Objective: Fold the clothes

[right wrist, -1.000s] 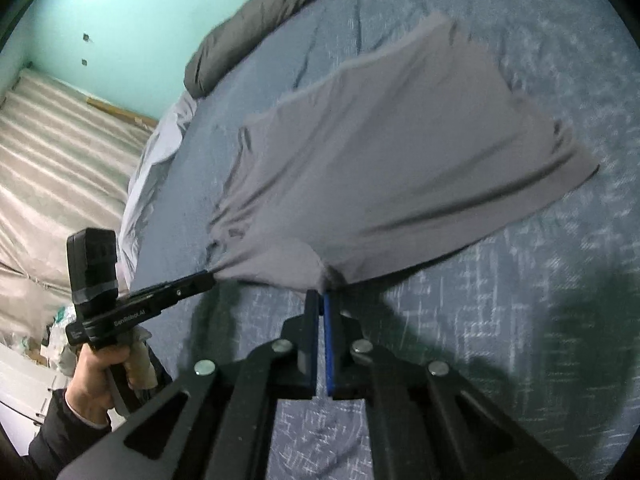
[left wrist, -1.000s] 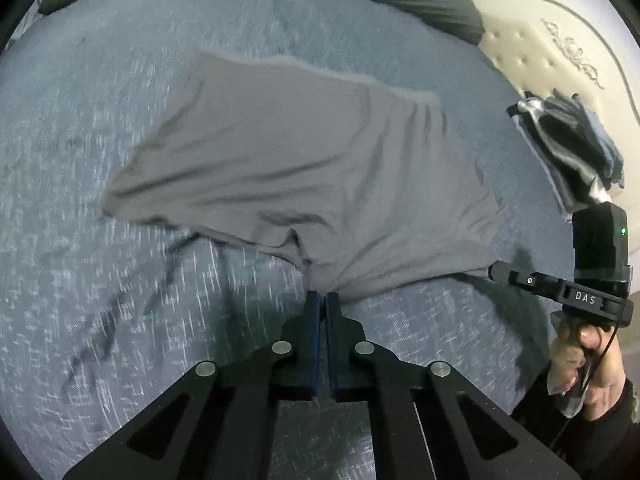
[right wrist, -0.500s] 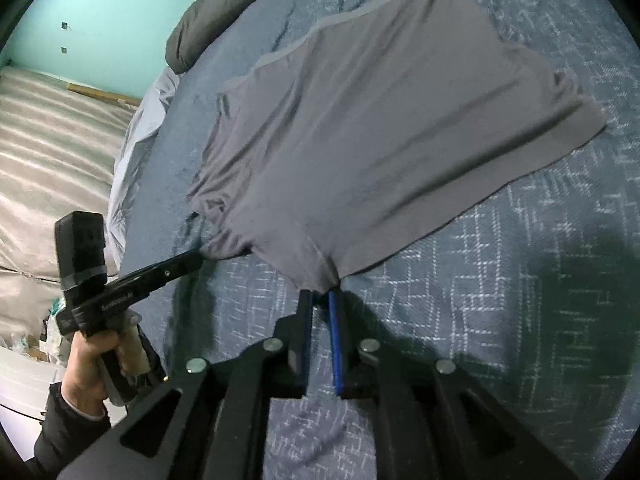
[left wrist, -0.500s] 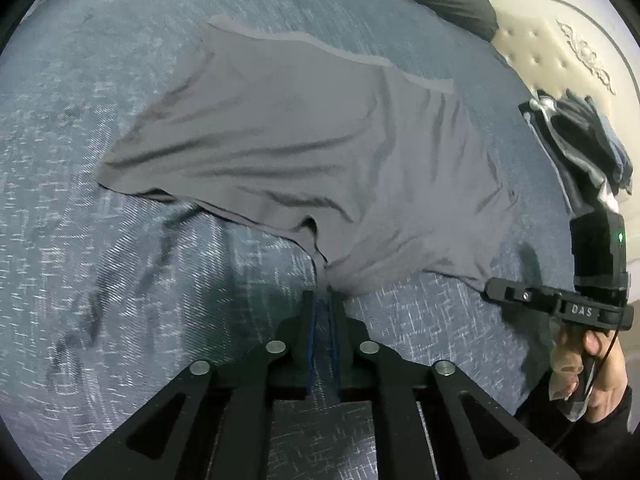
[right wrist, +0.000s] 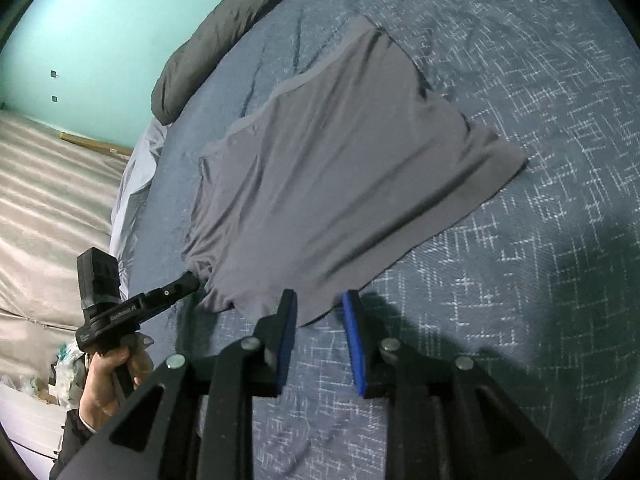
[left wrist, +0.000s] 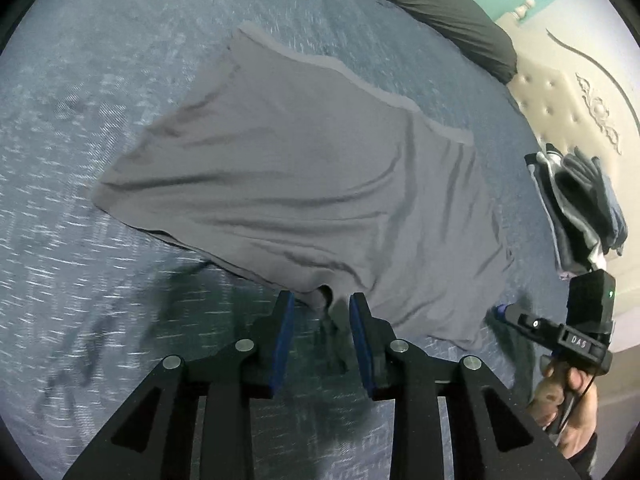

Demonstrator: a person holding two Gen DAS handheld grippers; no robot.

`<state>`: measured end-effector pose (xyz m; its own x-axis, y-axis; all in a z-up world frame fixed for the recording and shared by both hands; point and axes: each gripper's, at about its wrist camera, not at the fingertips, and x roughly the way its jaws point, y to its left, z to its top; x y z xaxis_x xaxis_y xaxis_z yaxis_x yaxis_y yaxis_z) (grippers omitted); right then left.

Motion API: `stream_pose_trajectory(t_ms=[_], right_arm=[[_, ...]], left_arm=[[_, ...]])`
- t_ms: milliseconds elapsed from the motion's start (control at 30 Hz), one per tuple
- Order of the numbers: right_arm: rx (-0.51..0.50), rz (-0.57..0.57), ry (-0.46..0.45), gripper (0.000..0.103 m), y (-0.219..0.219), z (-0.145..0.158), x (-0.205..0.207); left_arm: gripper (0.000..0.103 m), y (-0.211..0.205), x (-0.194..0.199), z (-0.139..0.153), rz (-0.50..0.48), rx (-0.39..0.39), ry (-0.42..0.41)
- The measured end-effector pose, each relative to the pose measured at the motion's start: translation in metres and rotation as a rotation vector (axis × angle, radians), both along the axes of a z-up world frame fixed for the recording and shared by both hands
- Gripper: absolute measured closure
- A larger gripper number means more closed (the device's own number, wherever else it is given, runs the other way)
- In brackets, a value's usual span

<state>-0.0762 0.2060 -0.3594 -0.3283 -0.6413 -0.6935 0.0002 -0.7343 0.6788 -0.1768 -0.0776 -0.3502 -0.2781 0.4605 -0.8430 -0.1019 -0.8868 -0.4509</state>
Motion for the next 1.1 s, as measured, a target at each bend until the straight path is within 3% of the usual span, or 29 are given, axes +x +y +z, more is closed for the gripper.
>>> stream_pose_trajectory(t_ms=[200,267,367,933,1000,1100], right_arm=[[-0.004,0.004,0.010,0.080,0.000,0.002,-0.001],[-0.006,0.004,0.010,0.080,0.001,0.001,-0.002],[-0.006,0.001,0.013,0.080,0.003,0.002,-0.001],[-0.009,0.000,0.019,0.080,0.007,0.003,-0.004],[-0.011,-0.004,0.019,0.080,0.007,0.003,-0.004],[-0.017,-0.006,0.022,0.080,0.007,0.004,-0.005]], left_arm=[[0.076,0.007,-0.003,-0.005,0.001,0.007,0.005],[0.100,0.009,-0.003,-0.006,-0.003,0.006,0.004],[0.102,0.007,0.000,-0.002,-0.005,-0.004,0.017],[0.101,-0.022,0.012,-0.010,0.092,0.019,-0.040],[0.099,-0.025,0.011,-0.009,0.107,0.023,-0.038],[0.085,-0.034,0.009,-0.006,0.136,0.023,-0.031]])
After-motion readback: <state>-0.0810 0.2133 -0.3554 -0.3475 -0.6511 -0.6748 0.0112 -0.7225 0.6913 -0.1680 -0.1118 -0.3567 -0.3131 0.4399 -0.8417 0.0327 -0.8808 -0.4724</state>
